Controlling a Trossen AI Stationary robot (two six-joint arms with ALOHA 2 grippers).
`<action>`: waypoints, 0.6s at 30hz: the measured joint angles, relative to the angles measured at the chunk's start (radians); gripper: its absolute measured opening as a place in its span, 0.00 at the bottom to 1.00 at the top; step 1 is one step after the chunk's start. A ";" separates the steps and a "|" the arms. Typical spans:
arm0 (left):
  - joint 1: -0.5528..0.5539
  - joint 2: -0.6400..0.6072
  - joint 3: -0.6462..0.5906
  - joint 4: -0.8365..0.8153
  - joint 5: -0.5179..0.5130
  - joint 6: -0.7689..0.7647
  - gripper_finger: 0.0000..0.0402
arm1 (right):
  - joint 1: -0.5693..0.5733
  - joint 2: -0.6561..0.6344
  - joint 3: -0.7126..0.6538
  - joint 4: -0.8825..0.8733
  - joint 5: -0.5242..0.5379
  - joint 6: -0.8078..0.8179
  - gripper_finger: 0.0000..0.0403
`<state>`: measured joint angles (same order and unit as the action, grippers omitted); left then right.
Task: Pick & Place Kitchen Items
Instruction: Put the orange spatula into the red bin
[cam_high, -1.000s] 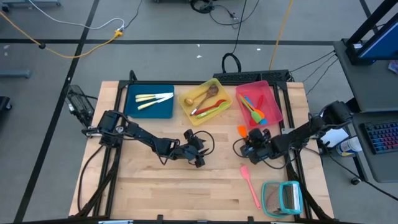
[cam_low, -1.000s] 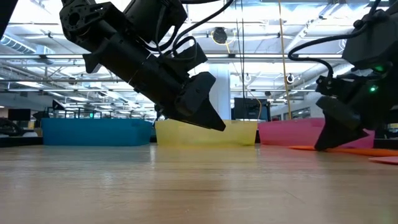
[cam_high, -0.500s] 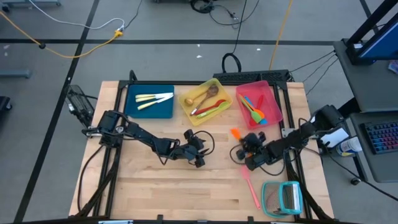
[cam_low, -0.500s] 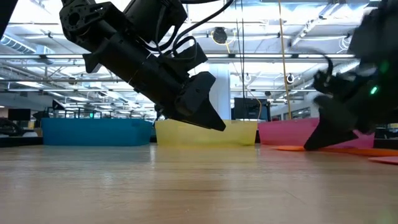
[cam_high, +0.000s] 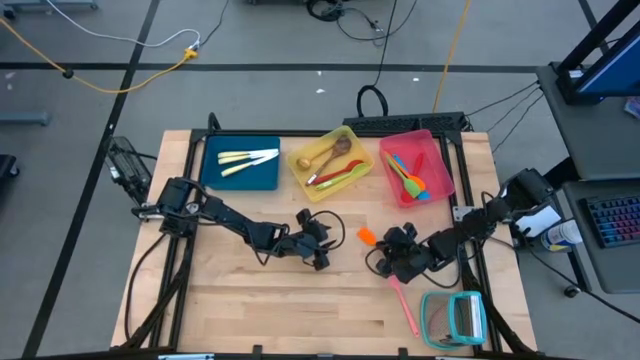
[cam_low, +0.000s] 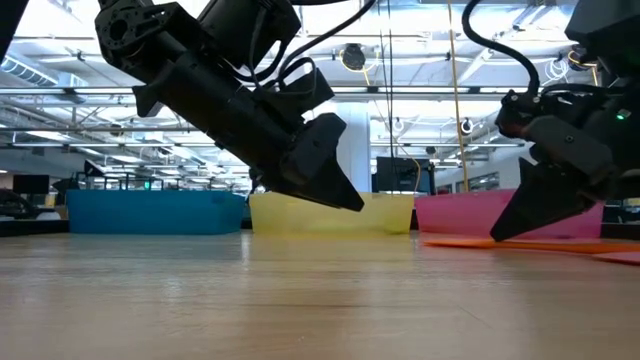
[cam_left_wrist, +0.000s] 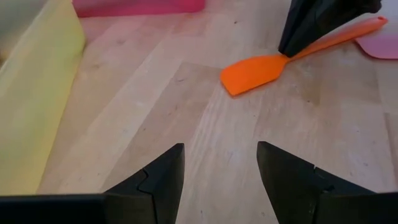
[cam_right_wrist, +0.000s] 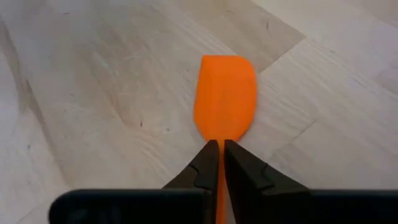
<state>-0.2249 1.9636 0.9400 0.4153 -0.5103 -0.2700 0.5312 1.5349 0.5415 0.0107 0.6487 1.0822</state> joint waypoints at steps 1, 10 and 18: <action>0.000 0.000 0.000 0.000 0.007 0.000 0.52 | 0.000 0.000 0.000 0.006 0.000 -0.005 0.04; 0.000 0.000 0.000 0.005 0.070 0.022 0.52 | 0.004 -0.001 0.000 0.046 -0.006 -0.075 0.06; 0.001 0.000 0.000 0.005 0.069 0.000 0.52 | -0.006 -0.002 0.000 0.186 0.015 -0.227 0.22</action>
<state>-0.2237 1.9636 0.9401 0.4206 -0.4412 -0.2703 0.5247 1.5333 0.5415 0.1968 0.6637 0.8551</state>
